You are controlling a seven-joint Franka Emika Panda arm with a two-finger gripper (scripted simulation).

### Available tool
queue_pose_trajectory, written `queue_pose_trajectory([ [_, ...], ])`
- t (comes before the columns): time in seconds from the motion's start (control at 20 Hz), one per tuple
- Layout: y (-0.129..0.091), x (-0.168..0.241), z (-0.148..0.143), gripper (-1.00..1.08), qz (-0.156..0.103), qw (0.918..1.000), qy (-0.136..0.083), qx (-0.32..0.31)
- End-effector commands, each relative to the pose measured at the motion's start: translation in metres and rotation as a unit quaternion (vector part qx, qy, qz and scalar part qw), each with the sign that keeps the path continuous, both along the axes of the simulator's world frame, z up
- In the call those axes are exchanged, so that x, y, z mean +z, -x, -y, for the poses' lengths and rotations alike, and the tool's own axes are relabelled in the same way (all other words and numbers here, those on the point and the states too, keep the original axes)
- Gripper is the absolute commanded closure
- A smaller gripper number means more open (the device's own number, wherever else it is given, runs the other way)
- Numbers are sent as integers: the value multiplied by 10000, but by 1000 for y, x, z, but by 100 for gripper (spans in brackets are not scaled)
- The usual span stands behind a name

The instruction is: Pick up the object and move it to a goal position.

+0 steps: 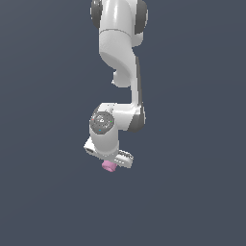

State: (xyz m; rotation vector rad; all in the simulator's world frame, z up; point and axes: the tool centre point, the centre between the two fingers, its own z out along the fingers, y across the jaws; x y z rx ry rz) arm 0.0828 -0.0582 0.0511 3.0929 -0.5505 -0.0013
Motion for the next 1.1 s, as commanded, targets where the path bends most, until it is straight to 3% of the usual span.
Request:
queue_pose_trajectory([
  [0.0, 0, -9, 0, -92, 4, 10000, 0, -5],
  [0.25, -2, -11, 0, -92, 4, 10000, 0, -5],
  [0.3, -2, -11, 0, 108, 4, 10000, 0, -5],
  [1.05, 1, -10, -2, 108, 4, 10000, 0, -5],
])
